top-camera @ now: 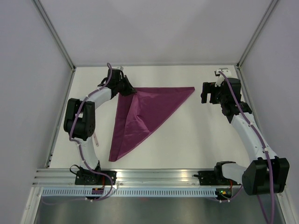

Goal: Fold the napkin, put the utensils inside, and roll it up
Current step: Fold the napkin at the center of the board.

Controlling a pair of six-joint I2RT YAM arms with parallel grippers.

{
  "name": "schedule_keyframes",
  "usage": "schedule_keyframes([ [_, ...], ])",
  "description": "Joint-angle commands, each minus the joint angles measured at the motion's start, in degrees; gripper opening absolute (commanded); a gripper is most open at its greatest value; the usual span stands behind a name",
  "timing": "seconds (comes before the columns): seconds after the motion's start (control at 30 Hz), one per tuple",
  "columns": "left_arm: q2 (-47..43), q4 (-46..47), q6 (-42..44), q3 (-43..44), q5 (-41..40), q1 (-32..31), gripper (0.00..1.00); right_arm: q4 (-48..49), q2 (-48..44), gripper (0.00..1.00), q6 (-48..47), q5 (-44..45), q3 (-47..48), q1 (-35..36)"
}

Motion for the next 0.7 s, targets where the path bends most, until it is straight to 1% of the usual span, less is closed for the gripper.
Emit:
schedule_keyframes([
  [0.0,1.1,-1.6,-1.5,3.2,2.5,1.3,0.02,-0.4,0.1,0.98,-0.1,-0.2,0.7,0.1],
  [0.67,3.5,-4.9,0.2,7.6,3.8,5.5,0.02,-0.4,0.4,0.98,-0.2,-0.4,0.8,0.1],
])
